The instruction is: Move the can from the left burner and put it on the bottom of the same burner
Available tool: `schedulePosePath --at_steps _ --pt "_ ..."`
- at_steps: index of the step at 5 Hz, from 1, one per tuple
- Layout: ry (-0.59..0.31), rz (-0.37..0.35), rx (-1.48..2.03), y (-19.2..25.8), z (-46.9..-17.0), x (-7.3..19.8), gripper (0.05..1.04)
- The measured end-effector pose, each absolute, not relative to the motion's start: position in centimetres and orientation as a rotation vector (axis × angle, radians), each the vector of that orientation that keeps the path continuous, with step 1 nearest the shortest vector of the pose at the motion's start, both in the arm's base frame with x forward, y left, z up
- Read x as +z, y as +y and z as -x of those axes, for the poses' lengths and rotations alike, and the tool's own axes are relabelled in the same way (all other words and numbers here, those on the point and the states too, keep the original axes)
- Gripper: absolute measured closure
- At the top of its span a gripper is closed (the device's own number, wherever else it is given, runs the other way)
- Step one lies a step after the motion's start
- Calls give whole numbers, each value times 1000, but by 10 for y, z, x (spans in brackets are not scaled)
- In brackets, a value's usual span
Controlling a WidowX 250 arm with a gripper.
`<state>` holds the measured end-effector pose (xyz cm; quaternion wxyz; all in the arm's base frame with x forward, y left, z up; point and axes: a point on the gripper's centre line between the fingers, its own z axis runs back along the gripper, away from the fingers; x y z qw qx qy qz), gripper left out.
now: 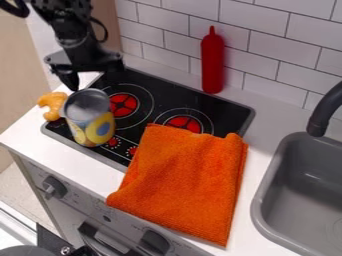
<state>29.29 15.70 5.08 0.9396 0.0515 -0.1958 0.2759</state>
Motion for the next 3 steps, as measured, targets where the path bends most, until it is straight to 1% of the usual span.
schedulePosePath --at_steps 2,3 --pt "-422 -109 599 163 -307 54 83" --pt "-438 -101 591 156 -315 58 83"
